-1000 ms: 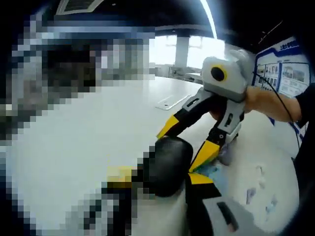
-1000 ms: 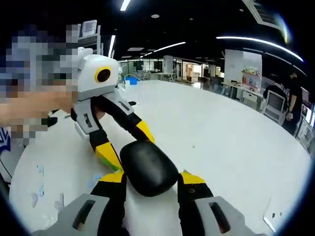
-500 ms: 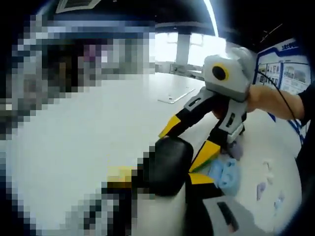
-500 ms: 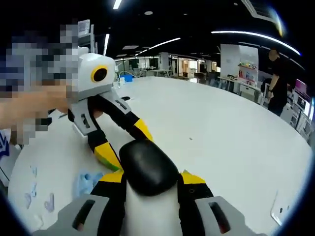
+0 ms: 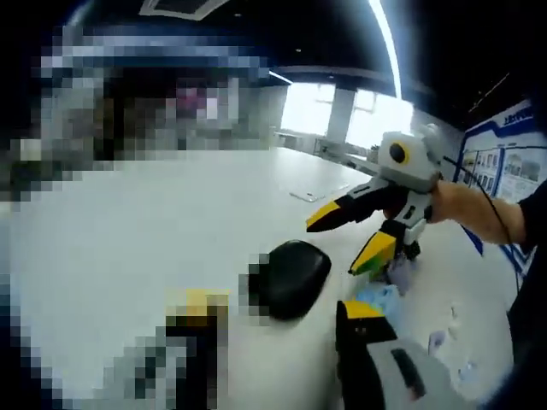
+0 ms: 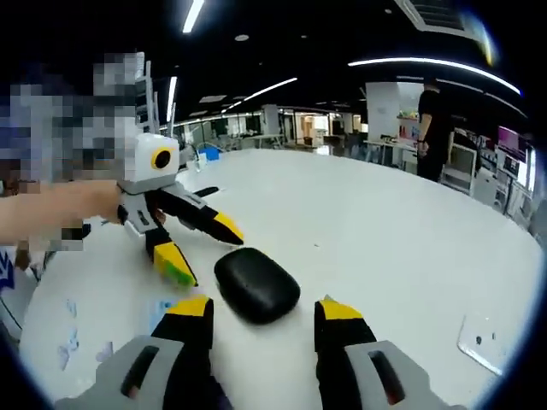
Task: Pick up the earbuds from the table and place the earbuds into the earbud case
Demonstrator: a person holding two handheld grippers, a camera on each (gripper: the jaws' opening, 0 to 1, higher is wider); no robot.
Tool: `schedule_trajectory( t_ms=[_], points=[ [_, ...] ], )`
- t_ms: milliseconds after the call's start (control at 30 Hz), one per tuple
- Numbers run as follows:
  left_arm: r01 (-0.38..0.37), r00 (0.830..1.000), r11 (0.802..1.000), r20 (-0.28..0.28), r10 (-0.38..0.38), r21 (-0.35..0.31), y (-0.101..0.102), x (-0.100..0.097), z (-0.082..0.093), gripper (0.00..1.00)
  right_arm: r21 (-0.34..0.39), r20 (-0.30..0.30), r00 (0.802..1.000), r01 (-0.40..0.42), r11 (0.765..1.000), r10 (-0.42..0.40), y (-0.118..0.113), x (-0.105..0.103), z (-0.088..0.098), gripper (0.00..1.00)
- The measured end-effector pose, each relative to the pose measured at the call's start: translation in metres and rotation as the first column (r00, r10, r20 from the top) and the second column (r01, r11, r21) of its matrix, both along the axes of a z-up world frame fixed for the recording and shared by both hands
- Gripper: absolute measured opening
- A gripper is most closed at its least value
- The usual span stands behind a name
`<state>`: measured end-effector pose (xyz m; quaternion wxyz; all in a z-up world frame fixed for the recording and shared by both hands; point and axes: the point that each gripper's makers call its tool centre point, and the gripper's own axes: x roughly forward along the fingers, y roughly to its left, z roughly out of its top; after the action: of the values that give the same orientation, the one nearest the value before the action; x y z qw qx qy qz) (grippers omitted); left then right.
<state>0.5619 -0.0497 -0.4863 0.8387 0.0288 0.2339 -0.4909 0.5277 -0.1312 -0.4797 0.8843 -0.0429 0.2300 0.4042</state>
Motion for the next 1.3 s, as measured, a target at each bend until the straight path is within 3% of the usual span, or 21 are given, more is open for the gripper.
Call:
schedule_trajectory(
  t_ms=[133, 167, 333, 467, 600, 833, 1067, 1300],
  points=[
    [-0.087, 0.996, 0.994, 0.029, 0.089, -0.071, 0.016, -0.003, 0.022, 0.54, 0.033, 0.026, 1.000, -0.001, 0.999, 0.000, -0.005, -0.024, 0.018, 0.48],
    [-0.105, 0.993, 0.989, 0.042, 0.110, -0.106, 0.021, -0.012, 0.033, 0.55, 0.039, 0.036, 0.999, -0.005, 0.999, 0.003, -0.007, -0.031, 0.022, 0.48],
    [-0.113, 0.990, 0.985, 0.066, 0.122, -0.127, 0.033, -0.053, 0.049, 0.55, 0.066, 0.060, 0.998, -0.008, 0.998, 0.004, -0.015, -0.065, 0.038, 0.52],
    [-0.102, 0.992, 0.984, 0.060, 0.112, -0.147, 0.037, -0.104, 0.056, 0.53, 0.108, 0.087, 0.996, -0.016, 0.994, 0.006, -0.024, -0.105, 0.055, 0.54],
    [-0.098, 0.992, 0.979, 0.063, 0.111, -0.178, 0.039, -0.143, 0.065, 0.53, 0.166, 0.111, 0.994, -0.010, 0.986, -0.009, -0.031, -0.142, 0.072, 0.55],
    [-0.085, 0.992, 0.970, 0.072, 0.103, -0.226, 0.035, -0.213, 0.076, 0.54, 0.197, 0.161, 0.987, -0.027, 0.980, -0.005, -0.036, -0.199, 0.094, 0.55],
    [-0.068, 0.992, 0.968, 0.085, 0.091, -0.242, 0.032, -0.269, 0.078, 0.54, 0.237, 0.181, 0.983, -0.011, 0.971, -0.033, -0.052, -0.250, 0.099, 0.54],
    [-0.052, 0.986, 0.972, 0.141, 0.087, -0.231, 0.037, -0.316, 0.079, 0.57, 0.246, 0.170, 0.981, 0.049, 0.968, -0.093, -0.084, -0.287, 0.083, 0.54]
  ],
)
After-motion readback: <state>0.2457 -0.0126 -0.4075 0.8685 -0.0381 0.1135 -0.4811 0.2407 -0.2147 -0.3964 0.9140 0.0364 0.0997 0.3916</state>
